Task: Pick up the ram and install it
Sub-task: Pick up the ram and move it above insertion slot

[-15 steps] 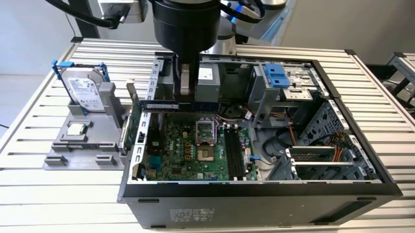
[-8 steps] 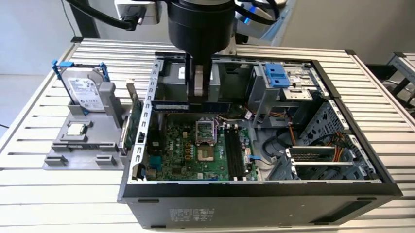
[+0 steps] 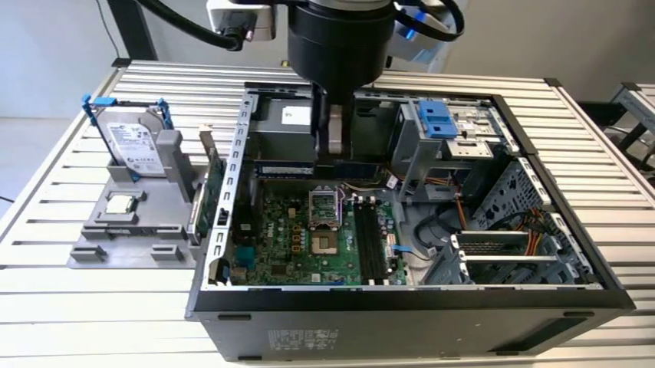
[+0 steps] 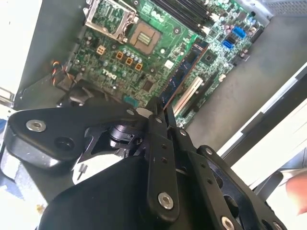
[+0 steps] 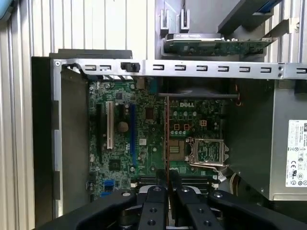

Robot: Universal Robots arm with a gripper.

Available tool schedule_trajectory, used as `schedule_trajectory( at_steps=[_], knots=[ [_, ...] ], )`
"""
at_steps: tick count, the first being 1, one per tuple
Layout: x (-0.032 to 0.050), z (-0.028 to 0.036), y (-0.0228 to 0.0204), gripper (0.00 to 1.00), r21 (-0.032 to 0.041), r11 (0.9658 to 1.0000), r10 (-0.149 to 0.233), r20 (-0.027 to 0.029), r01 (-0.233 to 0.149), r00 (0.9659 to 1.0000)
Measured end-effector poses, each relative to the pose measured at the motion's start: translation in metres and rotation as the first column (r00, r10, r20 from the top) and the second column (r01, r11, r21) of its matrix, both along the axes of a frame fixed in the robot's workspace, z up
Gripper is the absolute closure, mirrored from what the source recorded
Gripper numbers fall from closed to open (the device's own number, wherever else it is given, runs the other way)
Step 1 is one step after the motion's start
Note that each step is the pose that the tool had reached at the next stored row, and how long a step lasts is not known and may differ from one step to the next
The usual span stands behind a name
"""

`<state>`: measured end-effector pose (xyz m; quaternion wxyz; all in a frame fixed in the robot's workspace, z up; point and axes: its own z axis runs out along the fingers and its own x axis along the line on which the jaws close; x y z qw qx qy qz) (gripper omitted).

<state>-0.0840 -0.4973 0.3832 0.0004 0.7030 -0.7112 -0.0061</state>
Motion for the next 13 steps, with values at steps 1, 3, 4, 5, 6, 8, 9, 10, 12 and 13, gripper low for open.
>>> schedule_trajectory(
  at_steps=[1,3,4,5,6,8,9,10,12,13],
  knots=[
    [0.0016,0.0000,-0.0001,1.00,-0.0001,1.0000,0.000,0.0000,0.000,1.0000],
    [0.0049,0.0001,-0.0004,1.00,-0.0001,1.0000,0.000,-0.0001,0.000,1.0000],
    [0.0065,0.0000,-0.0005,1.00,-0.0001,1.0000,0.000,-0.0001,0.000,1.0000],
    [0.0081,0.0000,-0.0006,1.00,0.0000,1.0000,0.000,-0.0001,0.000,1.0000],
    [0.0096,0.0000,-0.0007,1.00,-0.0001,1.0000,0.000,-0.0001,0.000,1.0000],
    [0.0117,0.0000,-0.0008,1.00,0.0000,1.0000,0.000,-0.0002,0.000,1.0000],
    [0.0120,0.0000,-0.0008,1.00,-0.0001,1.0000,0.000,-0.0002,0.000,1.0000],
    [0.0120,0.0001,-0.0008,1.00,-0.0001,1.0000,0.000,-0.0002,0.000,1.0000],
    [0.0122,0.0000,-0.0008,1.00,-0.0001,1.0000,0.000,-0.0002,0.000,1.0000],
    [0.0123,0.0000,-0.0008,1.00,0.0000,1.0000,0.000,-0.0002,0.000,1.0000]
  ],
)
